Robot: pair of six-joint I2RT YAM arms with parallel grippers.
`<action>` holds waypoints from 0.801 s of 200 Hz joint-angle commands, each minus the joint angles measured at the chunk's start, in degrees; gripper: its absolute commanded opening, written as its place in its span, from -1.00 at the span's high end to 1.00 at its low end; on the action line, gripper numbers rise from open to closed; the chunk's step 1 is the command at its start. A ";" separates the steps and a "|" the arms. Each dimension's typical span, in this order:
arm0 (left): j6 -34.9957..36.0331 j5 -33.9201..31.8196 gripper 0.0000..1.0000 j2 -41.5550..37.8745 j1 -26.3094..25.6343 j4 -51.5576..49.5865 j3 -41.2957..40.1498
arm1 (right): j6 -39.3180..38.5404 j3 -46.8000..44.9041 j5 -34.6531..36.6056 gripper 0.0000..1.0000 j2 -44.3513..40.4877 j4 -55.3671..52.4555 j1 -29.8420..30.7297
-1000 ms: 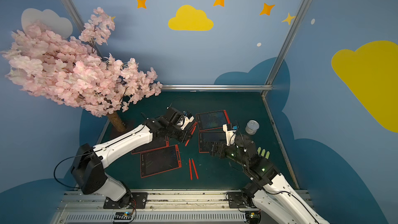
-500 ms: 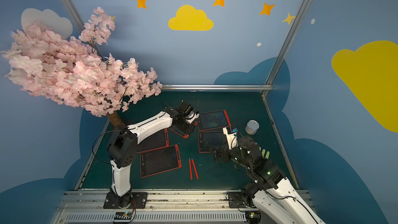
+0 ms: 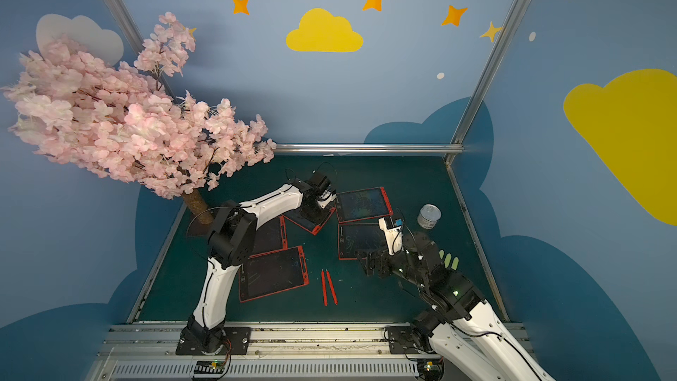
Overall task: Place the stylus back onto the writing tablet
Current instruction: Place the stylus on the writing tablet.
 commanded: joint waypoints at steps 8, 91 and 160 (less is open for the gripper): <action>0.52 -0.82 0.85 1.31 0.37 -1.91 2.09 | 0.85 0.18 0.10 -0.96 0.68 0.09 -0.09; -0.23 1.06 0.83 3.08 0.47 -2.40 4.33 | 1.03 0.05 -0.20 -0.96 1.67 0.35 -0.10; -0.78 1.67 0.82 3.72 0.47 -2.40 4.50 | 1.21 -0.36 -0.17 -0.96 1.51 0.45 -0.16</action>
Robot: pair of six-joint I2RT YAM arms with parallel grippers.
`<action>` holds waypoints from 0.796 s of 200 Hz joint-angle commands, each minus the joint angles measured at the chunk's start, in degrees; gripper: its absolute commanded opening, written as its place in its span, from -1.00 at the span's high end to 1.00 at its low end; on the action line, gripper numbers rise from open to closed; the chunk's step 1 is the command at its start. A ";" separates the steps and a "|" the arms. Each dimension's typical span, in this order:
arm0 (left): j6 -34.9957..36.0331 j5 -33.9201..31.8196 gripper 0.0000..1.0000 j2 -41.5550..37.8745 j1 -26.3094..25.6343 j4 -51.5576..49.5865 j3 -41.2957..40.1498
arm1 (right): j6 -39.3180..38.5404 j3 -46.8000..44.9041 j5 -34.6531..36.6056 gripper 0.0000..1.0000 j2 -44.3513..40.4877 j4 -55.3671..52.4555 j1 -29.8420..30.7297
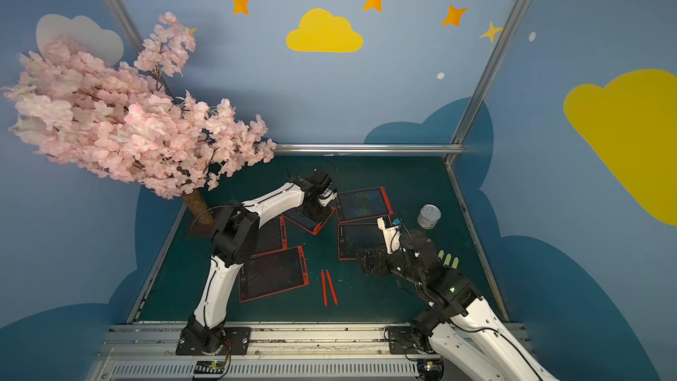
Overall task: Place the stylus back onto the writing tablet
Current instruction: Place the stylus on the writing tablet.
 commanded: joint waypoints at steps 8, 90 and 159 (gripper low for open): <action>-0.56 0.67 0.82 1.21 0.20 -1.28 1.15 | 0.24 -0.45 -0.04 -0.95 -0.19 0.31 -0.11; -0.67 0.72 0.78 1.74 0.24 -1.09 1.24 | 1.01 -1.08 0.49 -0.95 -1.25 -0.21 -0.16; -0.67 0.65 0.66 1.66 0.26 -1.26 1.21 | 1.14 -1.08 0.31 -0.96 -1.34 -0.21 -0.15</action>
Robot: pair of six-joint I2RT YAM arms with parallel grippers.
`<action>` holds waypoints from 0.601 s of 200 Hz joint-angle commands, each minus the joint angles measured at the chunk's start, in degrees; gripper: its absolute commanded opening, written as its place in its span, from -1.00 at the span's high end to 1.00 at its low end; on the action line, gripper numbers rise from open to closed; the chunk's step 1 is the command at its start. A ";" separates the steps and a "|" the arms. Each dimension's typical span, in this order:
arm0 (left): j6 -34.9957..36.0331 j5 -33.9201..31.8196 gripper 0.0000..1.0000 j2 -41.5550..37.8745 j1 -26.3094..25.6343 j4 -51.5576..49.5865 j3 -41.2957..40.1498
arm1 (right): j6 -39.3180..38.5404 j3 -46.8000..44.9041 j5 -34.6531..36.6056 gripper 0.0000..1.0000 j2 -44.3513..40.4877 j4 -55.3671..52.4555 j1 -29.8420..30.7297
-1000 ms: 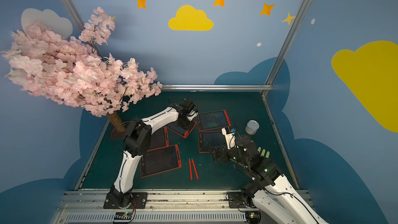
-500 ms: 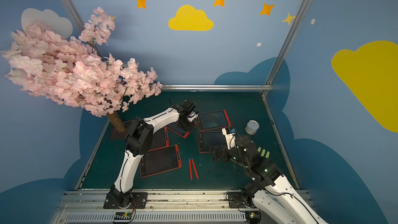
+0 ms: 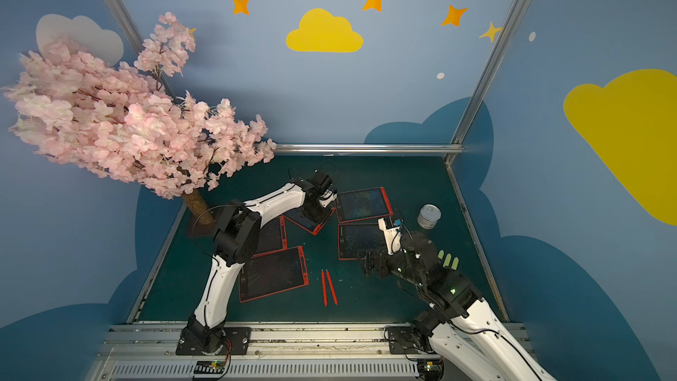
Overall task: Place the stylus back onto the writing tablet
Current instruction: Place the stylus on the writing tablet.
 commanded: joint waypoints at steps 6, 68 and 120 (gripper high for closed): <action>-0.28 0.64 0.65 1.19 0.19 -1.30 1.01 | 0.55 -0.50 0.27 -0.96 -0.59 -0.19 -0.16; -0.36 0.61 0.64 0.86 0.22 -1.79 1.51 | 0.75 -0.67 0.36 -0.96 -0.61 -0.19 -0.14; -1.59 1.56 0.68 -1.47 0.19 -3.12 2.91 | 0.71 -0.63 -0.08 -0.96 -0.18 0.05 -0.16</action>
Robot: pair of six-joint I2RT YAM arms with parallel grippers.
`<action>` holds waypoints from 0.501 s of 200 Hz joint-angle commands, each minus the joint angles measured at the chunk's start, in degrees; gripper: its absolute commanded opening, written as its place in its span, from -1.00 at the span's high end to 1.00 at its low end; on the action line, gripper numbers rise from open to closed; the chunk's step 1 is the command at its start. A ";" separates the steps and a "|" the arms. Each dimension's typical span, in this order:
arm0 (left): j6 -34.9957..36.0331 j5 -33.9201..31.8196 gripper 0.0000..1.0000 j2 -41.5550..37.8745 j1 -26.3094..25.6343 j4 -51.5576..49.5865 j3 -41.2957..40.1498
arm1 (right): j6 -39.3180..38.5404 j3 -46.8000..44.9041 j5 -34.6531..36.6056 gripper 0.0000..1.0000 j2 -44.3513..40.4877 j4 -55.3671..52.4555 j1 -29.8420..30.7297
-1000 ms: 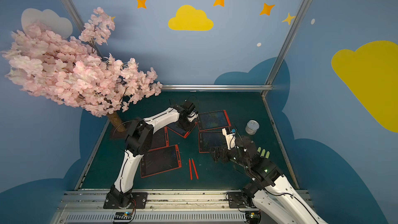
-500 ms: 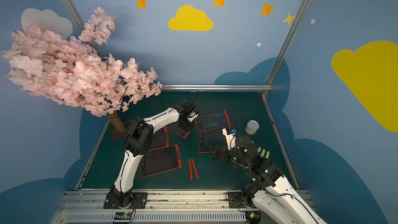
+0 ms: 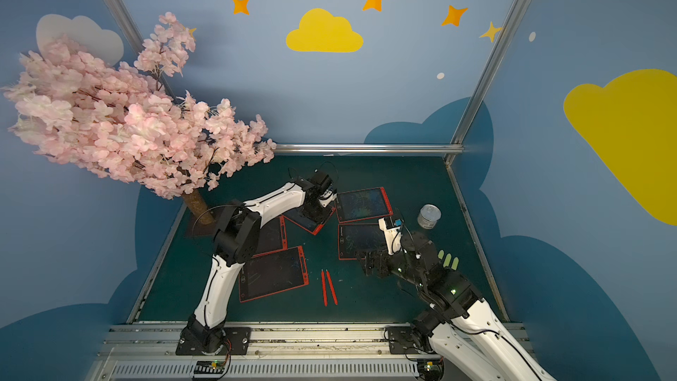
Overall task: Place the stylus back onto the writing tablet
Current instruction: Place the stylus on the writing tablet.
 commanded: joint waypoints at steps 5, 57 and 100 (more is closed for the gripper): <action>-0.96 1.59 0.68 -1.81 0.27 -2.05 1.96 | 0.34 -0.60 -0.06 -0.95 -0.02 0.16 -0.13; -1.09 1.86 0.83 -2.77 0.24 -3.51 2.39 | 0.53 -0.69 -0.24 -0.96 -0.02 0.34 -0.15; -1.44 1.05 0.95 -1.66 0.24 -2.98 2.59 | 0.59 -0.69 -0.33 -0.96 -0.28 0.25 -0.11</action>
